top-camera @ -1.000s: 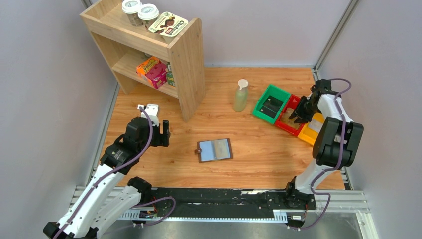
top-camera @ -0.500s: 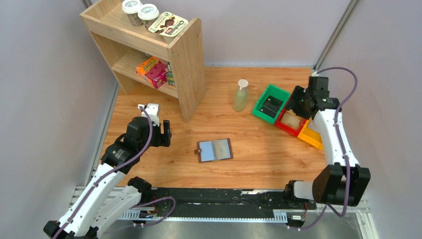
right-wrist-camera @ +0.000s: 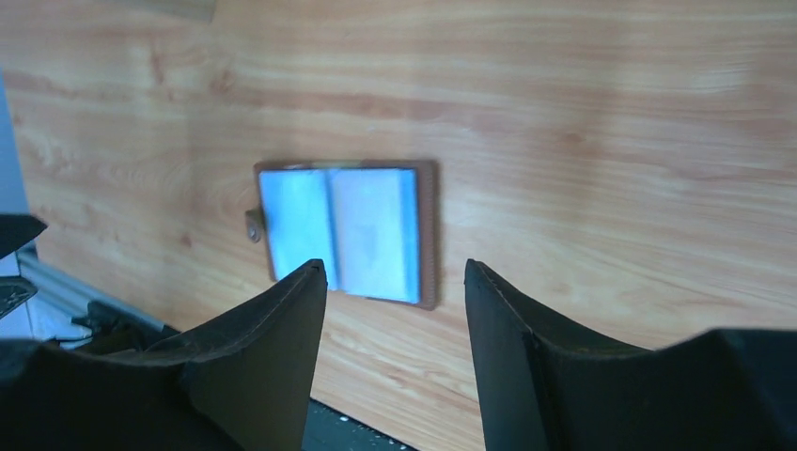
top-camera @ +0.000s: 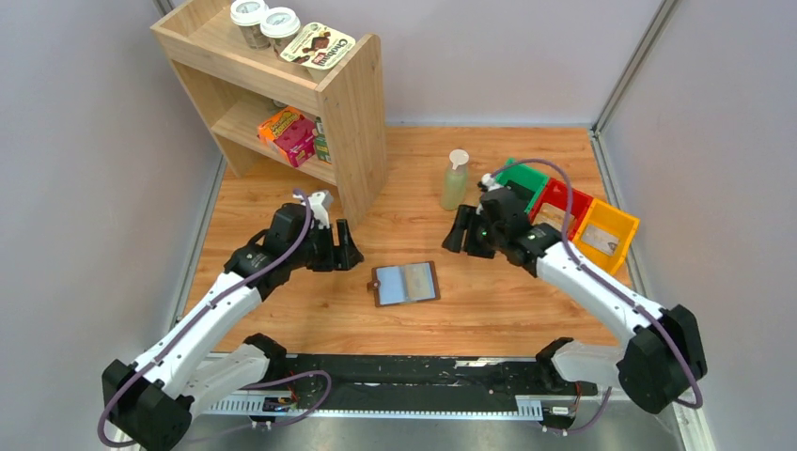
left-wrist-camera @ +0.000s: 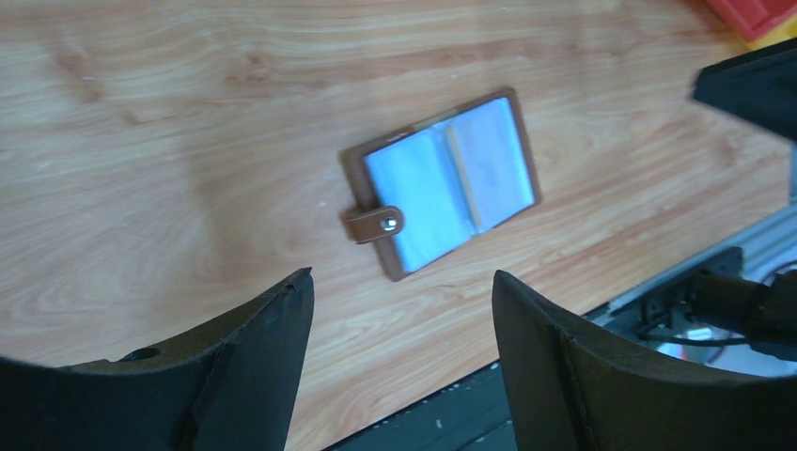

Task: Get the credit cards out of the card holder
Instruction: Remove the credit card from the card holder.

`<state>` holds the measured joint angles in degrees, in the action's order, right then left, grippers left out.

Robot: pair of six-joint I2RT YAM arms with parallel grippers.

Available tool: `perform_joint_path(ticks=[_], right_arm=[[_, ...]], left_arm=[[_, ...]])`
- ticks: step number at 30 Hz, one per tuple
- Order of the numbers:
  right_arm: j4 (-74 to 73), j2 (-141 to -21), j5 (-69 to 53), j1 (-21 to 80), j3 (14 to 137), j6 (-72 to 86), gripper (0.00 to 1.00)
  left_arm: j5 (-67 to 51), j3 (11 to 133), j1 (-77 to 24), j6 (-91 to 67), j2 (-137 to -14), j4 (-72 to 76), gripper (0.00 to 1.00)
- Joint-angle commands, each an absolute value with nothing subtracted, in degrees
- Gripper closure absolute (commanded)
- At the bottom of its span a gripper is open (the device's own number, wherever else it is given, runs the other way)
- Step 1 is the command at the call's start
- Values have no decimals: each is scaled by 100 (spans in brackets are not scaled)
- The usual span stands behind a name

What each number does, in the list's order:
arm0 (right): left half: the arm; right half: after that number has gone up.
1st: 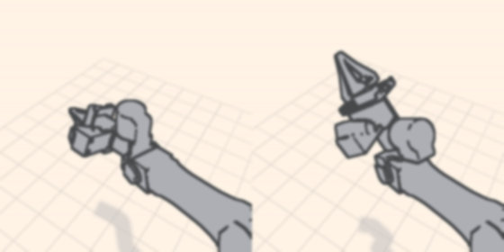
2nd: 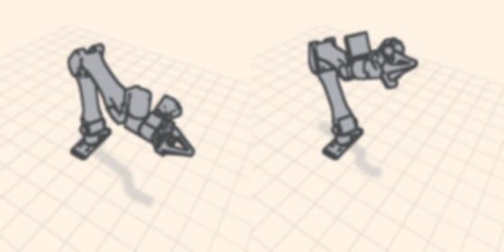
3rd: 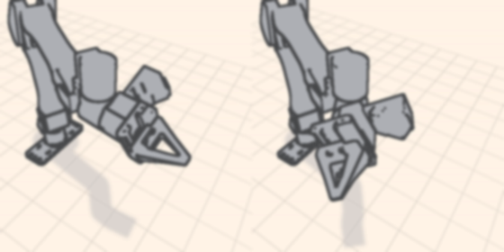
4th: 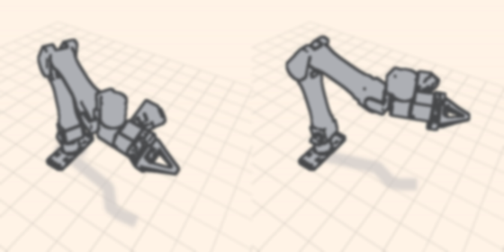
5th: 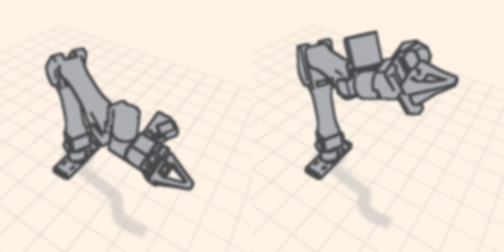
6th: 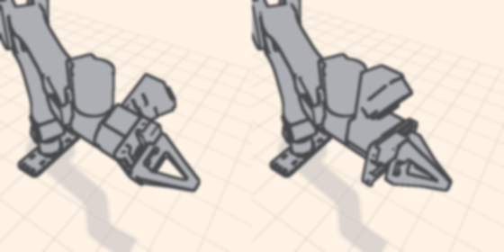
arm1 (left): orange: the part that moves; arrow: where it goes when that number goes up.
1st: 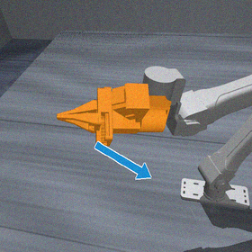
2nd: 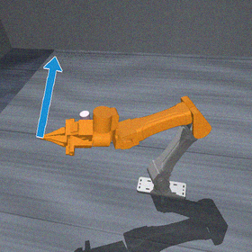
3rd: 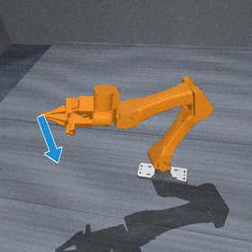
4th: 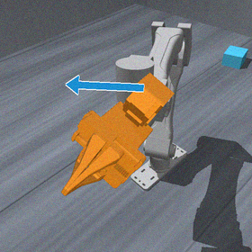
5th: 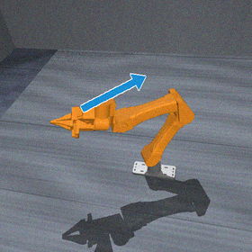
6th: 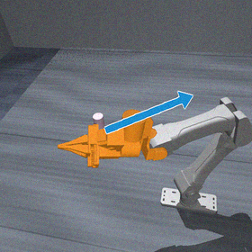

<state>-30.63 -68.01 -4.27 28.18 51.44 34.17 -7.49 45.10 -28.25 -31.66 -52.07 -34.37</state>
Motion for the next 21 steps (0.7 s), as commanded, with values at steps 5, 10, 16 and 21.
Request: perform_joint_path(ticks=[5, 10, 16, 21], right_arm=[[-1521, -7953, -431, 4016, 5018, 4087, 44], [-1257, -8454, -562, 4201, 5001, 4184, 44], [-1248, -8955, -738, 4271, 4992, 4166, 44], [-1257, -9140, -747, 4307, 4966, 4157, 43]], left_arm=[[-1195, 4526, -3304, -3867, -5922, -2497, 27], [-1186, 4386, -3507, -4104, -6494, -2075, 30], [-1283, 4272, -3577, -4131, -7127, -1811, 32], [-1318, 4070, -3577, -4183, -7496, -1635, 40]])
